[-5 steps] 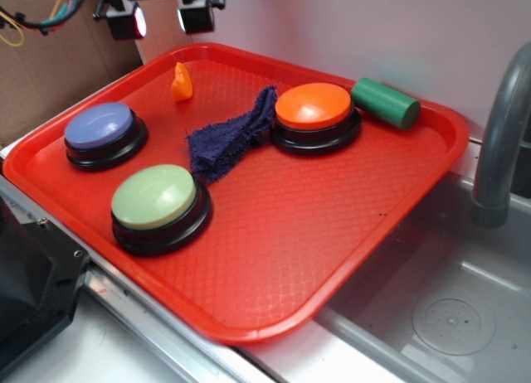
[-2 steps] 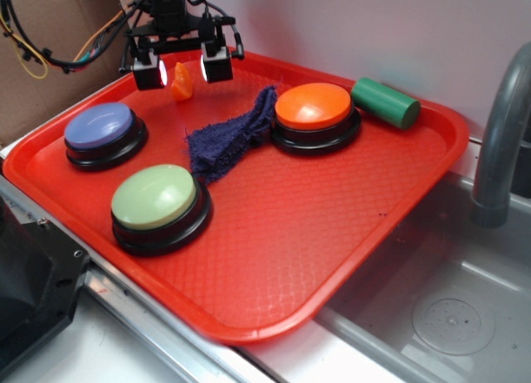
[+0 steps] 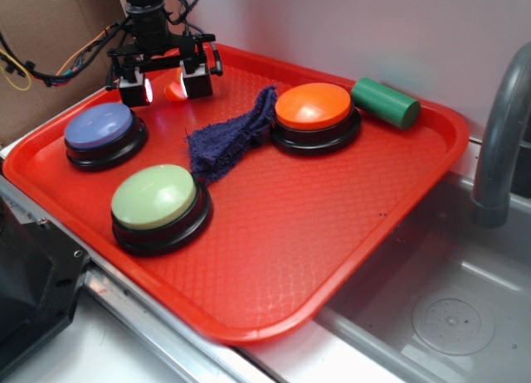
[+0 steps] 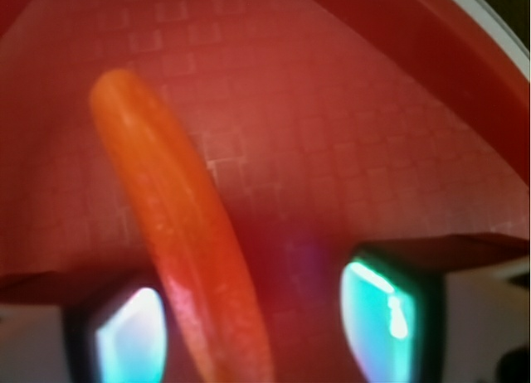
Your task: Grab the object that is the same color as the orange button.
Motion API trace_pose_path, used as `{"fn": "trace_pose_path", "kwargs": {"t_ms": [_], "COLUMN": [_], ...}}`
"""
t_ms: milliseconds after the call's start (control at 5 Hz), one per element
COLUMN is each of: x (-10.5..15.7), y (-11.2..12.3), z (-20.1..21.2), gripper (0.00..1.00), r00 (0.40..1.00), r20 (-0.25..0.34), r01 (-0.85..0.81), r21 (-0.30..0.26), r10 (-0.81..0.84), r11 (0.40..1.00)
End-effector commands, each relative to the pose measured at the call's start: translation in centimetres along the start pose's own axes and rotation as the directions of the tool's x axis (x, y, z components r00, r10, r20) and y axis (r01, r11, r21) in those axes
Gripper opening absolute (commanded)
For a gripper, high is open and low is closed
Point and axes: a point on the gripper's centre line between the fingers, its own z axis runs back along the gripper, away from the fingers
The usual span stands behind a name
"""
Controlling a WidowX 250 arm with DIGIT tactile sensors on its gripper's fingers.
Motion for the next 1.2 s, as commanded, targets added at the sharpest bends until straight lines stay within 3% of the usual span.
{"fn": "trace_pose_path", "kwargs": {"t_ms": [0, 200, 400, 600, 800, 1000], "x": [-0.5, -1.1, -3.5, -6.9, -9.6, -12.1], "y": [0.7, -0.5, -2.6, -3.7, -4.1, -4.7], "z": [1.9, 4.4, 9.5, 14.7, 18.0, 18.9], "gripper": [0.0, 0.0, 0.0, 0.0, 0.0, 0.0], "r00": [0.999, 0.987, 0.927, 0.841, 0.763, 0.697], "r20": [0.035, 0.059, 0.202, 0.238, 0.233, 0.205], "r01": [0.044, 0.153, 0.345, 0.526, 0.644, 0.717], "r21": [-0.047, -0.121, -0.137, -0.152, -0.183, -0.172], "r10": [-0.042, -0.147, -0.315, -0.486, -0.603, -0.687], "r11": [0.998, 0.981, 0.928, 0.837, 0.743, 0.676]}}
